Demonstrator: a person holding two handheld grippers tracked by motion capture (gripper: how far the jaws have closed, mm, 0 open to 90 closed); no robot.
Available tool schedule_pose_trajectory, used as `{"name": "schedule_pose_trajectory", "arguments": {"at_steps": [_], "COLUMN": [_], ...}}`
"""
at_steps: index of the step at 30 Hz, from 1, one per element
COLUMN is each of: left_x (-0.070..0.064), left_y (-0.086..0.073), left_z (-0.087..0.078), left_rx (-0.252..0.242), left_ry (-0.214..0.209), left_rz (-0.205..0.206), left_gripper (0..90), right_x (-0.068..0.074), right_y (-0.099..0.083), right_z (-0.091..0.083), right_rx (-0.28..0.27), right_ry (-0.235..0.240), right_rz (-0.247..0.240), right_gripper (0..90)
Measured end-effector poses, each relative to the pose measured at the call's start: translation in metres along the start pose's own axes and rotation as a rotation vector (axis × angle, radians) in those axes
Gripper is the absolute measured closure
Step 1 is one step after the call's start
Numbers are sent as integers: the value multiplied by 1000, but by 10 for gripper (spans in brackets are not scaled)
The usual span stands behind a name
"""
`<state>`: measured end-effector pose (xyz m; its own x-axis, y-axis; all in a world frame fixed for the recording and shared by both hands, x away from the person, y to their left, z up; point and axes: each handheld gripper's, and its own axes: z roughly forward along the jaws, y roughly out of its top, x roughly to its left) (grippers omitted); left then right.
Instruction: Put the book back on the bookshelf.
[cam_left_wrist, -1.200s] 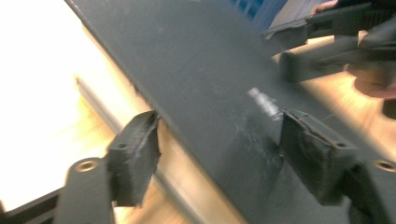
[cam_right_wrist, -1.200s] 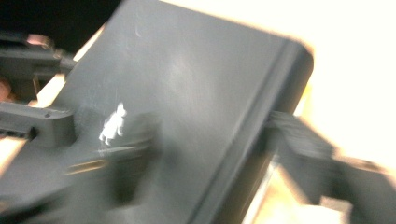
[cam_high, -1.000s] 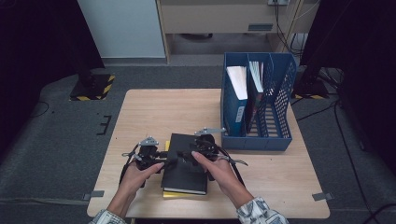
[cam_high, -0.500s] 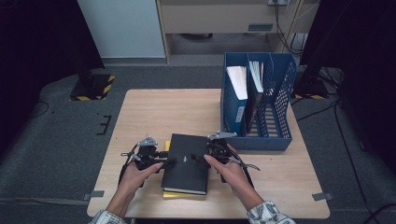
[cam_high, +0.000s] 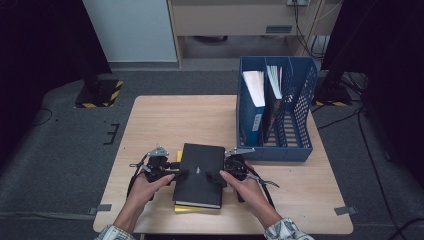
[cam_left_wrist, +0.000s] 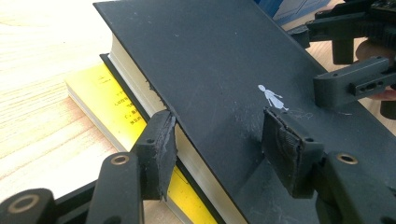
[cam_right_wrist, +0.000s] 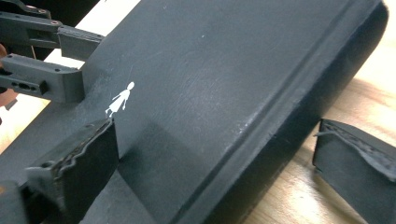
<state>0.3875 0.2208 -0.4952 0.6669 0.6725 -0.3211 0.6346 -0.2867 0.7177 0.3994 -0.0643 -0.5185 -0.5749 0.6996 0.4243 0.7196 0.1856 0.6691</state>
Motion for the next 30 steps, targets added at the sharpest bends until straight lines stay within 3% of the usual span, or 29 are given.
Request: {"name": "schedule_pose_trajectory", "arguments": {"at_steps": [3,8,12,17,30], "left_x": [2,3,8,7,2], "left_y": [1,4,4,6,11], "left_z": [1,10,14,11,-8], "left_rx": [7,23,25,20,-8], "left_ry": [-10,-37,-71,-52,-14], "left_rz": [5,22,-3,4,45], "left_gripper": [433,317,270,301,416], "right_x": [-2,-9,-12,-10,4], "right_y": [-1,-4,-4,1,17], "right_z": [1,5,8,10,5], "right_rx": [1,2,14,49,48], "right_ry": [17,73,105,103,66], "right_rz": [22,96,126,123,67], "right_gripper": [1,1,1,5,43]}}
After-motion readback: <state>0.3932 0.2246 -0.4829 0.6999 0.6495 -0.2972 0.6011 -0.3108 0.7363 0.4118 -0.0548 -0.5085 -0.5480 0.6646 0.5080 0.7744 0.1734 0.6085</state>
